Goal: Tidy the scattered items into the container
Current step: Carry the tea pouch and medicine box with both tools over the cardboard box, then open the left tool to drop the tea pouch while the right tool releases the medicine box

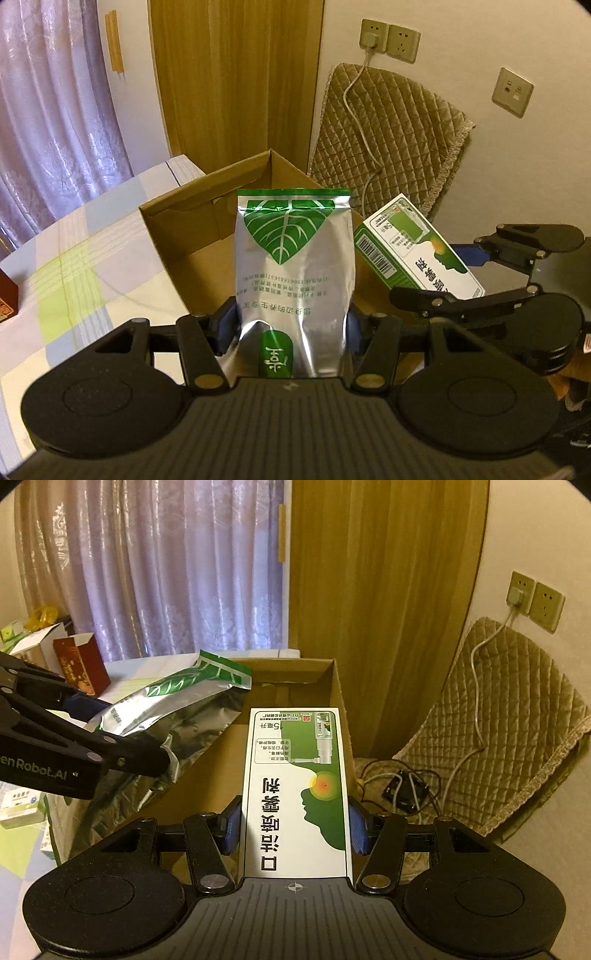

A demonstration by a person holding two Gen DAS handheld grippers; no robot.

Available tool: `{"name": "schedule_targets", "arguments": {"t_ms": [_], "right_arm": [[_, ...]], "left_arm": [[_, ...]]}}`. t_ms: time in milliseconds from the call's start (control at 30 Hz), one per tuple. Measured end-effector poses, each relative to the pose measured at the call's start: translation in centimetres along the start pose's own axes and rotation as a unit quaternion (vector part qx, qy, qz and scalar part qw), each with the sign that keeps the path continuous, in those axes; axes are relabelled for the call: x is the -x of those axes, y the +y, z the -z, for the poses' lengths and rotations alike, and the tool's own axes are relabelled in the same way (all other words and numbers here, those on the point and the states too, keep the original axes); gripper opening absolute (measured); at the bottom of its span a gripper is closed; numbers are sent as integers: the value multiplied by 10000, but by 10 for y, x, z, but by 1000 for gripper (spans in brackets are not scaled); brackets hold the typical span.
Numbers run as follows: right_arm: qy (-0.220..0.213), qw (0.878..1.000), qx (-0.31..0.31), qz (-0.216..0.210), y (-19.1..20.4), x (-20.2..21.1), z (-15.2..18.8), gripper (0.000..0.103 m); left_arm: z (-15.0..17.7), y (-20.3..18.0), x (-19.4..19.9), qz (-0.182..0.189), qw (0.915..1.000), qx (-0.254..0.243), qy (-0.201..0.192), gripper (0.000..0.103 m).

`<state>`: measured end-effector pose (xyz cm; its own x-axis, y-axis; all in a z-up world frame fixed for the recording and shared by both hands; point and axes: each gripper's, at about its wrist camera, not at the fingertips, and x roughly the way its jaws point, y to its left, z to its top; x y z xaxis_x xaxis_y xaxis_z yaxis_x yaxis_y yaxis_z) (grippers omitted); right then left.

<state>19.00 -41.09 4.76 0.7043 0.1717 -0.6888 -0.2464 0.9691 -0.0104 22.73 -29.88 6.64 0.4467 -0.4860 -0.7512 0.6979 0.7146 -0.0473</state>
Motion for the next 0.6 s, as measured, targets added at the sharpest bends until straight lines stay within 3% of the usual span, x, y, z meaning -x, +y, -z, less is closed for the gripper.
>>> {"name": "schedule_targets", "arguments": {"t_ms": [167, 233, 300, 600], "right_arm": [[23, 10000, -89, 38, -7, -13, -5, 58], [27, 9999, -109, 47, -9, -16, -7, 58], [31, 9999, -98, 51, -9, -17, -8, 58], [54, 10000, -77, 15, -5, -23, -8, 58]], "left_arm": [[-5, 5, -16, -5, 9998, 197, -103, 53], [-9, 8, -21, 30, 9991, 345, -239, 58], [-12, 12, -22, -95, 9982, 460, -377, 69], [-9, 27, -6, -289, 9970, 487, -518, 72]]}}
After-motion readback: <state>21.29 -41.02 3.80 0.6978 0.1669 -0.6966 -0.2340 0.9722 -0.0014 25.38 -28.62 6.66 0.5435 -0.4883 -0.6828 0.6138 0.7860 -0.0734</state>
